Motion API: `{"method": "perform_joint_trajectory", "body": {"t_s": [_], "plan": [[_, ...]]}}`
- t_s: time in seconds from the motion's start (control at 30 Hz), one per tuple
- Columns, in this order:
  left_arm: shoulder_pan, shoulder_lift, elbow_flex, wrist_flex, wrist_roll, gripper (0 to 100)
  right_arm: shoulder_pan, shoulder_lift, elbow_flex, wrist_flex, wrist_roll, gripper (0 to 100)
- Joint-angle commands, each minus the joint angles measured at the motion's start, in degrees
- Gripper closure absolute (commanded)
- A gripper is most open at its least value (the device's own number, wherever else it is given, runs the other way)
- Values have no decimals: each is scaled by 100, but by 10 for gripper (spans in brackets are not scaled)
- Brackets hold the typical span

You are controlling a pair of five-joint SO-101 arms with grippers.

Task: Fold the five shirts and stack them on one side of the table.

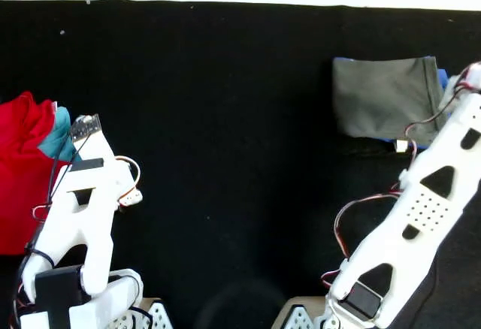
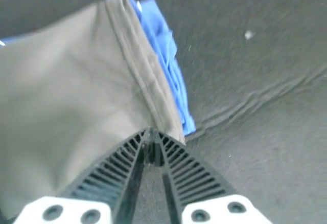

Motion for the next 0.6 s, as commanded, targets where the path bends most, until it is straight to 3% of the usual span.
{"method": "perform_joint_trajectory", "body": {"t_s": [0.0, 0.13, 0.37, 0.57], "plan": [[4, -22, 4, -149, 26, 987, -127, -1059, 523, 84, -62, 954], [4, -22, 4, -149, 26, 986, -391, -2299, 2281, 75, -62, 882], [4, -22, 4, -149, 26, 986, -1420, -4514, 5525, 57, -79, 882], [4, -22, 4, -141, 26, 986, -2264, -5534, 7758, -127, -70, 882]]}}
